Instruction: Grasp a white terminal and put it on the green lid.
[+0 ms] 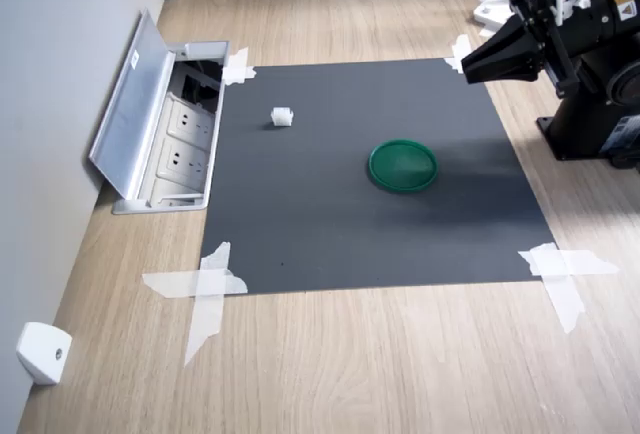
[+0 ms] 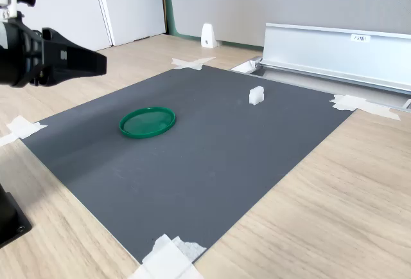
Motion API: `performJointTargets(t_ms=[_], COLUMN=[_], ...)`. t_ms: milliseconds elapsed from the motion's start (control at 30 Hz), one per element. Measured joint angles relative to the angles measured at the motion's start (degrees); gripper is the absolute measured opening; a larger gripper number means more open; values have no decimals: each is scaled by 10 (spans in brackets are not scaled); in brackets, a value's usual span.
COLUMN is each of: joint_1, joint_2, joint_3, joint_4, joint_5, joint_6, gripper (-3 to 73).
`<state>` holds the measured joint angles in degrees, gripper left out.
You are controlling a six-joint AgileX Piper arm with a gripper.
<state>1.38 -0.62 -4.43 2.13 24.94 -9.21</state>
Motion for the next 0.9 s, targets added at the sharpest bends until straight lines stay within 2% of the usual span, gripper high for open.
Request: performJointTargets(t_ms=[267,633,900], joint_1=[0,0,0], joint_2=[13,229,373], joint_3=[-20,-179,-311], joint_4=[2,2,2], joint_5=[16,35,115], joint_6=[0,0,0], gripper=[79,79,79])
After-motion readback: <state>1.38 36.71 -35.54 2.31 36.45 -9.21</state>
